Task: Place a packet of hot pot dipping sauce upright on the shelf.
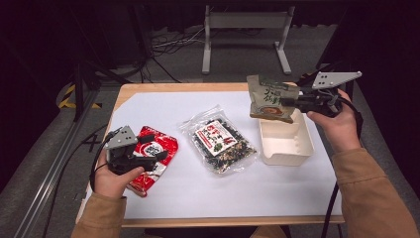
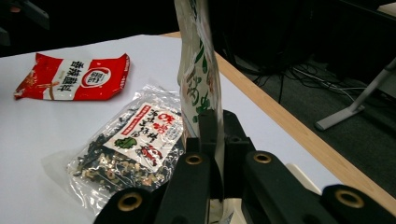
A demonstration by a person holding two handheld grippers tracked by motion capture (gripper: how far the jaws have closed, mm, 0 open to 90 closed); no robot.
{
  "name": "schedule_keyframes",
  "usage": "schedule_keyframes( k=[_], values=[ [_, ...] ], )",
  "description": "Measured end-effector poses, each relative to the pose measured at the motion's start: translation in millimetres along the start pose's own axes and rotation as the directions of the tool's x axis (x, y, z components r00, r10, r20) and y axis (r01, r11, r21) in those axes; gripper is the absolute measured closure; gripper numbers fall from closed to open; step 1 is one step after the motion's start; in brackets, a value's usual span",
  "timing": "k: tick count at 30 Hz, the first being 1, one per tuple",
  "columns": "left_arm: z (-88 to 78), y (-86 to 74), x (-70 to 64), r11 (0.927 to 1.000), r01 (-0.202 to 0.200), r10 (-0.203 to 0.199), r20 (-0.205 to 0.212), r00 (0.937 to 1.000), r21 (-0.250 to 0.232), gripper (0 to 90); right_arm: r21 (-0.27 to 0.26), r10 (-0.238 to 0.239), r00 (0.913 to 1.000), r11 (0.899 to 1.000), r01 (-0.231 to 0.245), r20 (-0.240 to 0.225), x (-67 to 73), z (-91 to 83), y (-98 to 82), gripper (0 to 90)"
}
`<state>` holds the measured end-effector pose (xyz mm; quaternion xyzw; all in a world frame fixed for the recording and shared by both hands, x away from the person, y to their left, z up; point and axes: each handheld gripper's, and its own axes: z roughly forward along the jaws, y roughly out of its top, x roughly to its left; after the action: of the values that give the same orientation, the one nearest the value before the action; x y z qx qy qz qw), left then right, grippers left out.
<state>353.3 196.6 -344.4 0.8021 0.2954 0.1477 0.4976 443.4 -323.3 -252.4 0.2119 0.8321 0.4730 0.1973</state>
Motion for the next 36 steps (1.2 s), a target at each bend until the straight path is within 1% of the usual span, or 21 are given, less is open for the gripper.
schedule_keyframes(
  k=[2,5,8,9,10,11,14,15,17,18,19,20,21,22,24,27,28,29,30,34,36],
  values=[
    [-0.2,-0.5,0.3,1.0,0.001,-0.001,0.008,1.0,0.001,29.5,-0.001,-0.001,1.0,1.0,0.001,0.007,-3.9,-0.2,-0.3,89.6],
    [-0.5,-0.8,1.5,0.9999,-0.011,0.011,-0.005,0.9999,0.005,29.3,0.003,0.005,0.9997,1.0,-0.005,0.022,-10.6,-0.5,-1.3,89.6],
    [-0.6,-2.3,2.4,1.0,0.003,-0.003,-0.01,0.9999,0.006,28.2,0.006,0.011,0.9992,1.0,-0.011,0.037,-18.1,-0.8,-3.4,89.6],
    [-0.7,-3.4,2.4,0.9999,0.013,-0.013,-0.014,0.9998,0.006,27.2,0.006,0.014,0.9991,1.0,-0.014,0.041,-20.5,-0.9,-4.1,89.6],
    [-1.1,-4.2,3.5,1.0,0.006,-0.006,-0.022,0.9997,0.007,26.3,0.004,0.016,0.9989,1.0,-0.016,0.044,-23.0,-0.8,-5.0,89.6],
    [-1.2,-5.1,3.5,0.9999,0.015,-0.015,-0.021,0.9997,0.006,26.3,0.004,0.015,0.9988,1.0,-0.015,0.048,-25.4,-1.0,-5.7,89.7],
    [-3.4,-7.9,5.4,0.9997,0.02,-0.02,-0.03,0.9993,0.012,26.3,0.0,0.018,0.9982,1.0,-0.018,0.057,-32.0,-1.3,-7.6,89.6],
    [-4.5,-9.1,5.5,0.9995,0.029,-0.029,-0.032,0.9991,0.014,26.8,-0.003,0.018,0.9981,1.0,-0.018,0.059,-34.3,-1.2,-8.3,89.6],
    [-6.6,-10.6,6.3,0.9993,0.034,-0.034,-0.035,0.9988,0.016,27.2,-0.013,0.018,0.9983,1.0,-0.017,0.056,-39.4,-0.8,-10.2,89.6],
    [-7.2,-11.1,6.8,0.9994,0.029,-0.029,-0.038,0.9989,0.017,27.8,-0.02,0.02,0.9984,1.0,-0.019,0.052,-42.2,-0.4,-11.4,89.6],
    [-7.7,-11.7,6.3,0.9991,0.038,-0.038,-0.039,0.9985,0.016,27.8,-0.023,0.017,0.9986,1.0,-0.016,0.051,-44.3,0.0,-12.3,89.6],
    [-8.5,-12.2,6.9,0.9993,0.031,-0.03,-0.042,0.9987,0.019,27.8,-0.023,0.013,0.9986,1.0,-0.012,0.051,-46.4,0.1,-12.9,89.6],
    [-9.0,-13.1,6.2,0.999,0.041,-0.04,-0.042,0.9983,0.018,27.8,-0.025,0.013,0.9985,1.0,-0.011,0.053,-48.5,0.5,-13.6,89.6],
    [-9.0,-13.1,6.2,0.999,0.041,-0.04,-0.042,0.9983,0.018,27.8,-0.025,0.013,0.9985,1.0,-0.011,0.053,-48.5,0.5,-13.6,89.6],
    [-10.4,-14.6,6.7,0.9991,0.039,-0.038,-0.053,0.9978,0.018,27.8,-0.024,0.013,0.9983,1.0,-0.011,0.057,-53.7,0.9,-15.6,89.6],
    [-12.5,-17.3,7.1,0.9985,0.051,-0.05,-0.056,0.9972,0.018,27.3,-0.026,0.019,0.9978,0.999,-0.018,0.063,-60.4,2.1,-19.2,89.6],
    [-13.4,-18.0,7.9,0.9987,0.046,-0.045,-0.063,0.997,0.02,27.2,-0.025,0.019,0.9978,1.0,-0.017,0.064,-62.7,2.7,-20.7,89.6],
    [-14.2,-18.9,7.7,0.9981,0.058,-0.057,-0.062,0.9965,0.02,26.9,-0.025,0.021,0.9976,1.0,-0.02,0.066,-64.7,3.6,-22.1,89.6],
    [-15.1,-19.5,8.2,0.9982,0.056,-0.055,-0.064,0.9964,0.022,26.7,-0.023,0.02,0.9974,1.0,-0.019,0.069,-66.5,4.6,-23.5,89.6],
    [-17.7,-22.9,7.5,0.9974,0.068,-0.067,-0.069,0.9954,0.024,26.6,-0.026,-0.009,0.997,1.0,0.011,0.076,-73.0,10.4,-29.6,89.6],
    [-19.2,-24.5,7.5,0.9975,0.065,-0.063,-0.071,0.9955,0.029,26.6,-0.028,-0.015,0.997,0.999,0.017,0.076,-76.5,14.2,-33.0,89.6]
  ],
)
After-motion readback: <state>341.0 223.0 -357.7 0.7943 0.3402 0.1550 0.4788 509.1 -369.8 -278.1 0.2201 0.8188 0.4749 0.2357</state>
